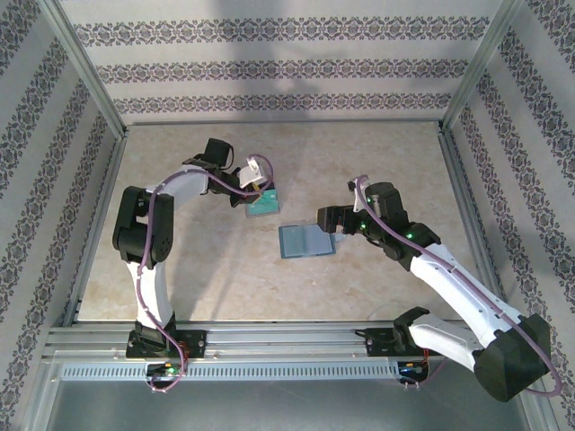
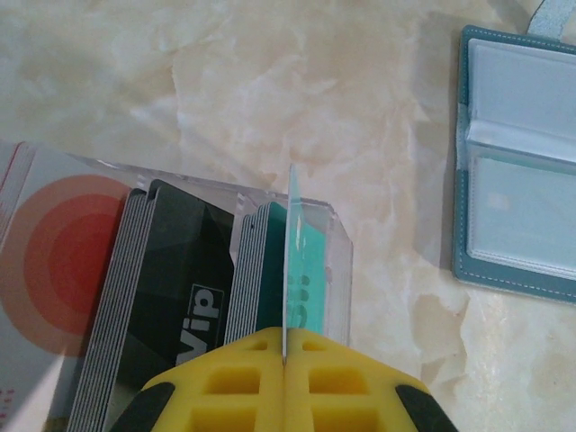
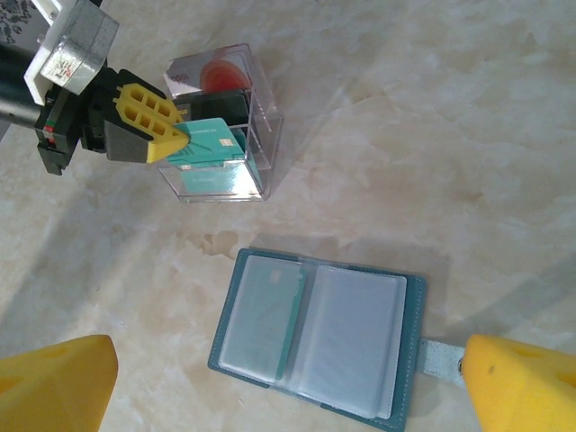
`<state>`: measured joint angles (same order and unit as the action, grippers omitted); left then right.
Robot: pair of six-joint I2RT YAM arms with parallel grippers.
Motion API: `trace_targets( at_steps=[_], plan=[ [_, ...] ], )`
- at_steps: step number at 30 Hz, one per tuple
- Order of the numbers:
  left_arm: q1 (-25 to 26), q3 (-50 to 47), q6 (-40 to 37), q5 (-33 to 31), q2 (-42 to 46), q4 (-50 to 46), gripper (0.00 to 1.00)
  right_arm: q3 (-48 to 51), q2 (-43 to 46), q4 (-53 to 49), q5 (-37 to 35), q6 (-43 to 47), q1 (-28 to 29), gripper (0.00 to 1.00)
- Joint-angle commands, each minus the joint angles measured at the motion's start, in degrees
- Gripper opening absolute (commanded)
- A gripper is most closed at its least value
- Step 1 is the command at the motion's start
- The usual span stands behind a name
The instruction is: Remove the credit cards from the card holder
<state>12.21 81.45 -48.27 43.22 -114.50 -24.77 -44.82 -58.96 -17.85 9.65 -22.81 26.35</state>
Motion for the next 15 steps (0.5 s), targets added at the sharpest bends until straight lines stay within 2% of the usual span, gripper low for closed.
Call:
trace_targets(
  at_steps=[1,5,8,10,13,15],
  plan=[
    [-0.8,2.4,-2.5,0.4,-1.5,-3.2,0.04,0.3,1.0,-0.6,-0.7,-0.5,-0.3,0.98],
    [-0.7,3.0,-2.5,0.8,-1.2,-4.6,0.23,0.3,0.8,-1.3,-0.9,-0.3,-0.3,0.98],
    [-0.5,2.0,-1.8,1.1,0.7,-3.9,0.26,0.1,0.3,-2.1,-1.5,0.0,0.2,0.95],
    [-0.4,0.9,-1.1,1.0,2.3,-3.0,0.26,-0.5,-0.5,-3.6,-3.6,0.0,1.3,0.86],
    [0.0,-2.0,1.3,1.3,5.7,-0.1,0.27,-2.1,-2.4,-7.0,-8.8,-0.1,4.5,0.64],
    [0.7,-4.7,3.8,0.4,8.9,2.9,0.27,-3.1,-4.0,-8.5,-11.6,-0.5,6.8,0.62]
  ],
)
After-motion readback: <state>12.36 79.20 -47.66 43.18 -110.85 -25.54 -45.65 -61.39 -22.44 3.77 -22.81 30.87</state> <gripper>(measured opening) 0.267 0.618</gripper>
